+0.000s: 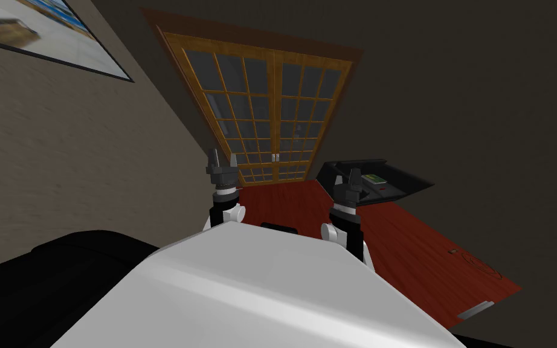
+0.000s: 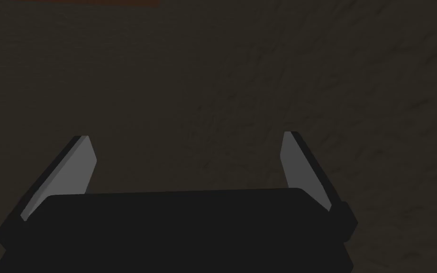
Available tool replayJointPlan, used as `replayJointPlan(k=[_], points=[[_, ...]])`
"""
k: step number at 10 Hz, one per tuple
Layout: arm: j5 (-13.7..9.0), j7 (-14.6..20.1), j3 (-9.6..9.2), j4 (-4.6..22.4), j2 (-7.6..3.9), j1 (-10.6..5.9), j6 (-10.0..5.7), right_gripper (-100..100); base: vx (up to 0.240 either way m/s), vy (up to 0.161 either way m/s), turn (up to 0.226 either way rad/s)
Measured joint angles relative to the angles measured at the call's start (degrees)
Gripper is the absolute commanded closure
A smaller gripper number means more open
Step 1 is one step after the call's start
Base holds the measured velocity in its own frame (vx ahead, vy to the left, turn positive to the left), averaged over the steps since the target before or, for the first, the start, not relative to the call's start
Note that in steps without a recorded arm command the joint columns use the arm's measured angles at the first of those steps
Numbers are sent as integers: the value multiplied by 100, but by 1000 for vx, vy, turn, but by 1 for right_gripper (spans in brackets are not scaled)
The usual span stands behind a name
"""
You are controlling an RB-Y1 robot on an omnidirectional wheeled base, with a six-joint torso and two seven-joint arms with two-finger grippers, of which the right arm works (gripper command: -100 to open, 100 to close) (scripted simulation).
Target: Pull the door open
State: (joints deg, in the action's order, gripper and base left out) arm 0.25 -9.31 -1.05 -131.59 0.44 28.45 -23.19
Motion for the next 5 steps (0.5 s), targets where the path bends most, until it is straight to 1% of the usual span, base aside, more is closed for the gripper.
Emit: replayJointPlan(k=[1,2,3,5], points=[[23,-41,-7,83,-32,-15,-31,-100,106,36,-35],[55,-112,-9,205,-68,-68,-65,-100,138,59,-27],[98,-190,-44,274,-81,-82,-85,-100,121,61,-32],[149,-312,-40,472,-134,-203,-102,-100,114,29,-36]])
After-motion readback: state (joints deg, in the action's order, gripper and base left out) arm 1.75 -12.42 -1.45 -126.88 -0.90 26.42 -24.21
